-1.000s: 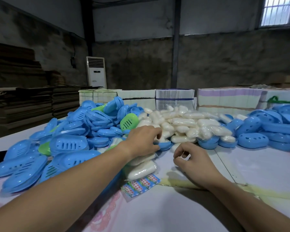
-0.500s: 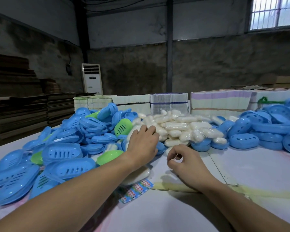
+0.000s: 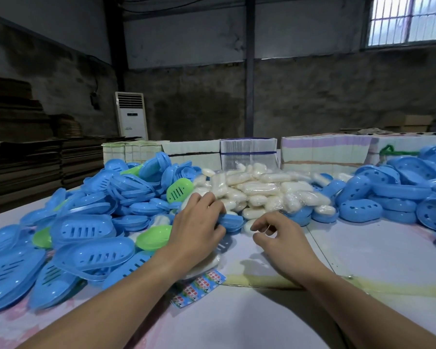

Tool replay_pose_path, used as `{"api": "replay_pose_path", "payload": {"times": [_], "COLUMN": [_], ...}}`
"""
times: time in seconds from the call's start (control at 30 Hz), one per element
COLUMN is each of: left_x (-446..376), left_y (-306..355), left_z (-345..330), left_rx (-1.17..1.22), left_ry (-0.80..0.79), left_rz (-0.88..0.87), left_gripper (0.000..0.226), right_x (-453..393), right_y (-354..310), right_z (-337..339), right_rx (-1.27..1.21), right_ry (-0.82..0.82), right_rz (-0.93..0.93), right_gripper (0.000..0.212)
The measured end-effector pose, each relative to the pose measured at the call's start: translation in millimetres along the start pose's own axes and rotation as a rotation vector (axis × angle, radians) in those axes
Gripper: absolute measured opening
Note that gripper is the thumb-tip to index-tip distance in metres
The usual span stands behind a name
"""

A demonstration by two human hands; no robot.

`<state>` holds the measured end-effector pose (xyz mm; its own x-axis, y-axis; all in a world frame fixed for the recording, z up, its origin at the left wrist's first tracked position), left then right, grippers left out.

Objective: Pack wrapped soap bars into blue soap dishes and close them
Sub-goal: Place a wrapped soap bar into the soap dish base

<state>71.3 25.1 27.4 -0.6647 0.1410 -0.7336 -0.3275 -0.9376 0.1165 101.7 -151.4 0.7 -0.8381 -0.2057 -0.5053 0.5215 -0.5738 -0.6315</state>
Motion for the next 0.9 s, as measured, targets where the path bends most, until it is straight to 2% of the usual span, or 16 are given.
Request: {"api": "replay_pose_path", "payload": {"times": [0.23, 0.37, 0.57, 0.63, 0.7, 0.8, 0.9], "left_x": [6.5, 11.3, 18.0, 14.4, 11.1, 15.5, 19.2], "left_y": [2.9, 10.2, 36.1, 41.7, 44.3, 40.6, 30.7], "left_z": [8.1, 12.4, 12.8, 17.3, 17.5, 7.0, 4.5], "left_rx": [0.053, 0.063, 0.048, 0.07, 0.101, 0.277, 0.641], "left_ry": [0.078, 0.093, 0.107, 0.17, 0.166, 0.066, 0.07], "left_rz": [-0.055, -0.122, -0.26, -0.289, -0.297, -0.241, -0.012], "left_gripper": [0.017, 0.019, 0.025, 0.026, 0.028, 0.024, 0.026], "right_x": [-3.4, -3.2, -1.3, -2.7, -4.6, -4.1, -3.8], "right_y": [3.7, 7.4, 9.7, 8.7, 7.5, 7.5, 8.8], "right_z": [-1.9, -5.9, -10.8, -8.2, -2.5, 1.0, 1.1], "right_rx": [-0.084, -0.11, -0.193, -0.219, -0.278, -0.277, -0.213], "right_ry": [-0.017, -0.081, -0.147, -0.142, -0.106, -0.065, -0.047], "right_rz": [-0.068, -0.172, -0.251, -0.27, -0.271, -0.252, -0.24], "right_gripper": [0.015, 0.037, 0.055, 0.058, 0.052, 0.04, 0.038]}}
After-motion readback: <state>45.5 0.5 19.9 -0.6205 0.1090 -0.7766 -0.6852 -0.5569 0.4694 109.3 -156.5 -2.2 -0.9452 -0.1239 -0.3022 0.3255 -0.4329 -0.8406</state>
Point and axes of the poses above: each hand's wrist, its own x-axis away from the middle knuckle, its own z-axis out of the back of the hand, y = z × x, the point moved 5 cm from there along -x, towards the middle knuckle, and after that the axes turned 10 degrees about x, right-handed, at the moved point
